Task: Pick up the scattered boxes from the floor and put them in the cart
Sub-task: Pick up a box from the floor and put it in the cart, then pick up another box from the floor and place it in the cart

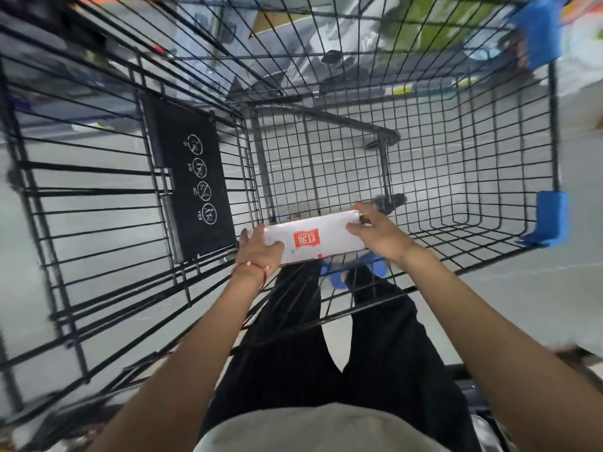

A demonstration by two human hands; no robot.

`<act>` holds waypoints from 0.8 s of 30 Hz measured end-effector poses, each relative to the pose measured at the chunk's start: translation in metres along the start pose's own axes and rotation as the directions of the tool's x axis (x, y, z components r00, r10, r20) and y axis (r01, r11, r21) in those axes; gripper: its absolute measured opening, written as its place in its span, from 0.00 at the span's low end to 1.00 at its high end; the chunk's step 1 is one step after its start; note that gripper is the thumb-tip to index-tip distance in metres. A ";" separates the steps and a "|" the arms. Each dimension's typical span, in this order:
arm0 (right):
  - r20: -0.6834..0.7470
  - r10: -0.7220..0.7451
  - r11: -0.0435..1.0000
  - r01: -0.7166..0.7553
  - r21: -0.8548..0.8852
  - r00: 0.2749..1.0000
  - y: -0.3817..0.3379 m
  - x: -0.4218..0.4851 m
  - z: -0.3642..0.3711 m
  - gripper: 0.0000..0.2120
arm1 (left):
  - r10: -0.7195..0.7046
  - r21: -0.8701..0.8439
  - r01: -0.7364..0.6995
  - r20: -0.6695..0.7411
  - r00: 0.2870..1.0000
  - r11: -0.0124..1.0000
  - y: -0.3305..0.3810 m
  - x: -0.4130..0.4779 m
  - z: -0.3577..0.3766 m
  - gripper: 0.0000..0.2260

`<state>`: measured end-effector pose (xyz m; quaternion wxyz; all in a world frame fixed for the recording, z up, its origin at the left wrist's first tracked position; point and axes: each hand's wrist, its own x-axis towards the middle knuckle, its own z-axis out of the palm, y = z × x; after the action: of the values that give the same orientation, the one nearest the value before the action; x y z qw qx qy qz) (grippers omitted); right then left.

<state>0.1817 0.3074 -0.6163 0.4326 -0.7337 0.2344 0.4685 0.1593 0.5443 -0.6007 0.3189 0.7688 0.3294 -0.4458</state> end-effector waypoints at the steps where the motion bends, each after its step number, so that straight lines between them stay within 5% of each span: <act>1: -0.007 -0.016 1.000 0.016 0.008 1.000 -0.001 -0.007 0.000 0.28 | 0.010 -0.009 -0.010 -0.003 1.000 1.000 0.003 -0.006 0.000 0.29; 5: -0.092 -0.088 0.994 0.094 0.056 0.992 -0.004 -0.041 -0.006 0.11 | 0.120 -0.058 -0.122 -0.032 0.992 0.991 0.017 -0.036 0.000 0.29; 11: -0.289 -0.245 0.927 0.310 0.209 0.926 0.003 -0.111 -0.025 0.14 | 0.311 -0.138 -0.324 -0.109 0.944 0.936 0.043 -0.098 0.010 0.21; 17: -0.454 -0.268 0.806 0.456 0.378 0.850 0.055 -0.178 -0.048 0.12 | 0.513 -0.211 -0.562 -0.248 0.822 0.800 0.063 -0.172 0.055 0.12; 24: -0.594 -0.155 0.656 0.532 0.535 0.789 0.143 -0.254 -0.078 0.11 | 0.708 -0.123 -0.717 -0.111 0.697 0.686 0.097 -0.242 0.138 0.11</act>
<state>-0.0018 0.1516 -0.4351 0.6769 -0.6496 0.3427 0.0488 0.0770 0.3263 -0.4205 0.5173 0.8205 0.0477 -0.2385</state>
